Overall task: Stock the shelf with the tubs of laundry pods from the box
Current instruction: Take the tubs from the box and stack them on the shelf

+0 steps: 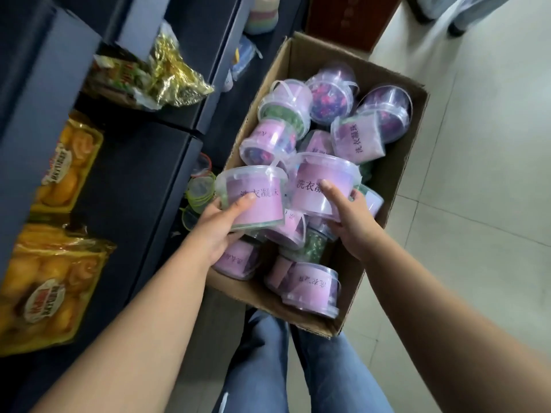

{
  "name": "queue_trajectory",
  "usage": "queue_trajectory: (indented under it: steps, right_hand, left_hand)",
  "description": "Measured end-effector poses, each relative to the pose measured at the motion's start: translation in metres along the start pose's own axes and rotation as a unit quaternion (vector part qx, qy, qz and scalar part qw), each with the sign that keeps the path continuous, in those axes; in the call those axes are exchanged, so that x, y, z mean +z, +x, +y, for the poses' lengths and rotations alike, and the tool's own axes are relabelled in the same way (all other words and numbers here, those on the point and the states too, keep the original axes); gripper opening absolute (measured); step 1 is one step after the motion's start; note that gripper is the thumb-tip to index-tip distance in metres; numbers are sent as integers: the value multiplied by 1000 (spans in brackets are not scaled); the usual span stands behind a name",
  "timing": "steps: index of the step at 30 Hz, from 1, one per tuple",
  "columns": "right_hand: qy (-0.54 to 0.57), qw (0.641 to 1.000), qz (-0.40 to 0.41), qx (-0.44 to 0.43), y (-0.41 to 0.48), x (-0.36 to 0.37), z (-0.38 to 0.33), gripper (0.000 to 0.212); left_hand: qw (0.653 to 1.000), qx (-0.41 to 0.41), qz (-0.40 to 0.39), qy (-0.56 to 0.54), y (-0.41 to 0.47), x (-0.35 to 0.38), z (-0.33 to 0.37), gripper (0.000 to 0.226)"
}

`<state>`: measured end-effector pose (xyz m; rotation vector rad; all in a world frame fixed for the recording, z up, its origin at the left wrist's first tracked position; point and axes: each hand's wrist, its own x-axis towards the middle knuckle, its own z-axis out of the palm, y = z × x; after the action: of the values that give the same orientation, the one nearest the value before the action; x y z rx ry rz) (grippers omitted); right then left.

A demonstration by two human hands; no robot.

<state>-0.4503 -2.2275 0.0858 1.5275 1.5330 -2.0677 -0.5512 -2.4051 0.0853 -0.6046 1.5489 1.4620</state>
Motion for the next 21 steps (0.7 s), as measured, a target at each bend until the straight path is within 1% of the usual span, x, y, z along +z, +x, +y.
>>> queue_trajectory:
  steps: [2, 3, 4, 5, 6, 8, 9, 10, 12, 13, 15, 16, 17, 18, 19, 21]
  right_hand:
    - [10, 1000, -8, -11, -18, -5, -15, 96]
    - [10, 1000, -16, -21, -29, -8, -24, 78]
    - [14, 999, -34, -36, -39, -11, -34, 55]
    - [21, 997, -53, -52, -48, -14, -45, 36]
    - [17, 995, -72, -70, -60, -17, -58, 28]
    - [-1, 988, -98, -119, -86, -21, -84, 36]
    - [-7, 983, -110, -147, -102, -21, -98, 37]
    - [-8, 976, -124, -177, -113, -23, -109, 37]
    - [-6, 961, -163, -225, -138, -26, -130, 46]
    - [-8, 952, -183, -247, -151, -28, -139, 47]
    - [-14, 929, -231, -288, -174, -32, -154, 46]
    - [-14, 918, -257, -302, -188, -33, -161, 56]
    - [-16, 907, -280, -315, -203, -34, -167, 67]
    - [-22, 895, -300, -330, -216, -33, -172, 73]
    - [-31, 883, -318, -344, -229, -30, -177, 76]
    - [-45, 861, -352, -366, -258, -19, -185, 86]
  left_hand:
    - [999, 26, -39, -14, -21, 1, 16, 45]
    - [997, 42, -56, -19, -33, 1, 25, 51]
    - [996, 58, -69, -21, -45, 2, 35, 56]
    - [994, 74, -78, -21, -55, 3, 44, 62]
    - [992, 94, -85, -18, -70, 4, 54, 69]
    - [985, 144, -96, -14, -102, 8, 69, 74]
    - [979, 178, -101, -11, -119, 11, 76, 74]
    - [972, 210, -101, -8, -134, 15, 80, 81]
    - [960, 269, -80, -5, -168, 21, 87, 107]
    - [953, 295, -65, -10, -188, 24, 88, 117]
    - [944, 328, -40, -29, -224, 27, 88, 127]
    - [940, 337, -26, -48, -243, 27, 86, 127]
    - [936, 346, -10, -69, -260, 26, 83, 123]
    - [928, 362, 5, -87, -278, 23, 80, 116]
    - [918, 383, 17, -97, -296, 19, 77, 108]
    - [901, 421, 35, -99, -335, 9, 71, 101]
